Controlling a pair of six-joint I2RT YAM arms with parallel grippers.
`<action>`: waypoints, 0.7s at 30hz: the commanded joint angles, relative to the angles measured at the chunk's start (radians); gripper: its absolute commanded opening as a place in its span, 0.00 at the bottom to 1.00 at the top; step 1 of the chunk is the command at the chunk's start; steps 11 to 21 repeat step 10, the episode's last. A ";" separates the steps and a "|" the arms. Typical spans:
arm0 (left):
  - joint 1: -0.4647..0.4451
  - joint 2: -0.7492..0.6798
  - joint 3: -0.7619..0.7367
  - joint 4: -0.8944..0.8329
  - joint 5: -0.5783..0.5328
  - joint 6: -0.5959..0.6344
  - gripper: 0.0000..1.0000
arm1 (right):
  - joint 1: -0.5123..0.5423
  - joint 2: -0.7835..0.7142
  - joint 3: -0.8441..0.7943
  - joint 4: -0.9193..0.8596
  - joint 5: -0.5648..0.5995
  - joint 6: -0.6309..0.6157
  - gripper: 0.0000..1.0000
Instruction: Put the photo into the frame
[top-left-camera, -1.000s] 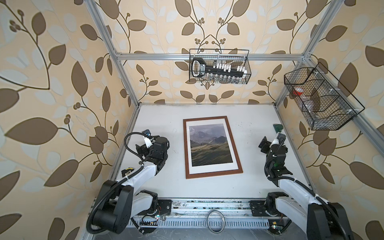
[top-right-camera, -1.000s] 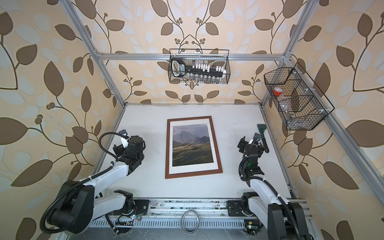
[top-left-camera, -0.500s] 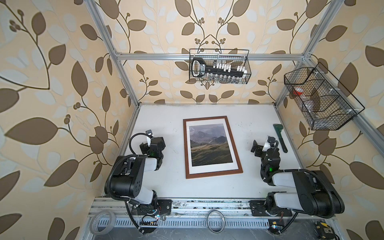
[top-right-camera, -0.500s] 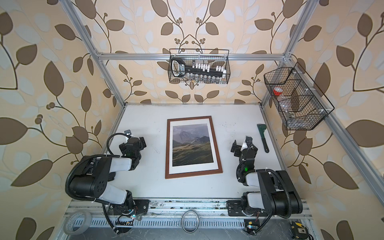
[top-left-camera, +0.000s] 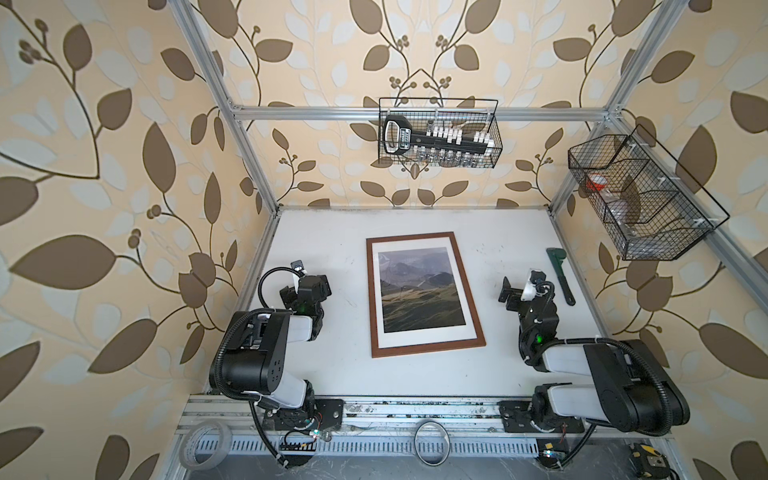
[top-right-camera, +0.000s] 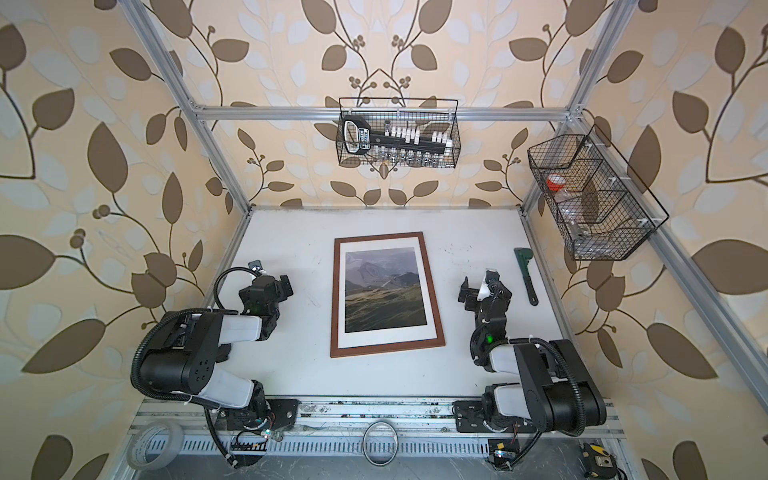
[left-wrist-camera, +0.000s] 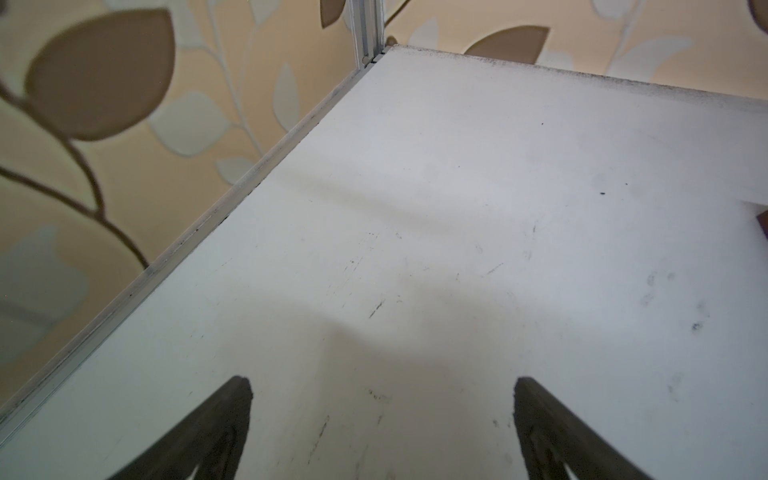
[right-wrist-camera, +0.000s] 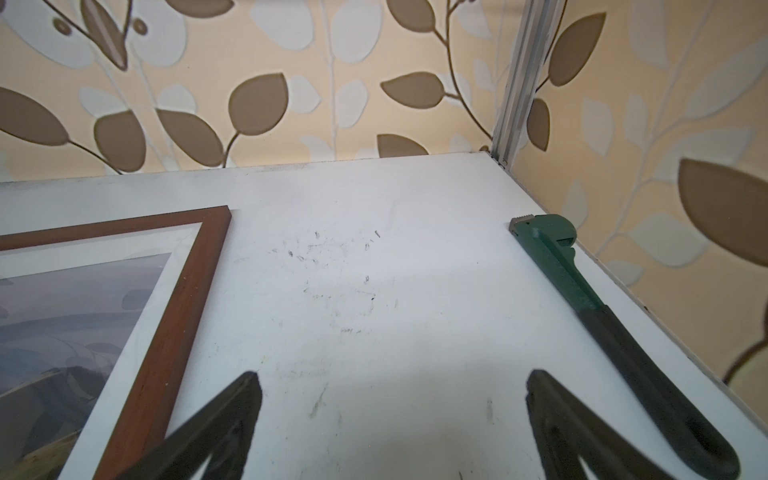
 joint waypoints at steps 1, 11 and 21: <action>0.002 -0.027 -0.009 0.047 0.004 -0.004 0.99 | 0.019 0.009 -0.001 0.059 0.013 -0.058 1.00; -0.022 -0.016 -0.002 0.048 -0.023 0.017 0.99 | 0.001 0.001 0.002 0.043 -0.063 -0.062 1.00; -0.022 -0.016 -0.002 0.048 -0.023 0.017 0.99 | 0.001 0.001 0.002 0.043 -0.063 -0.062 1.00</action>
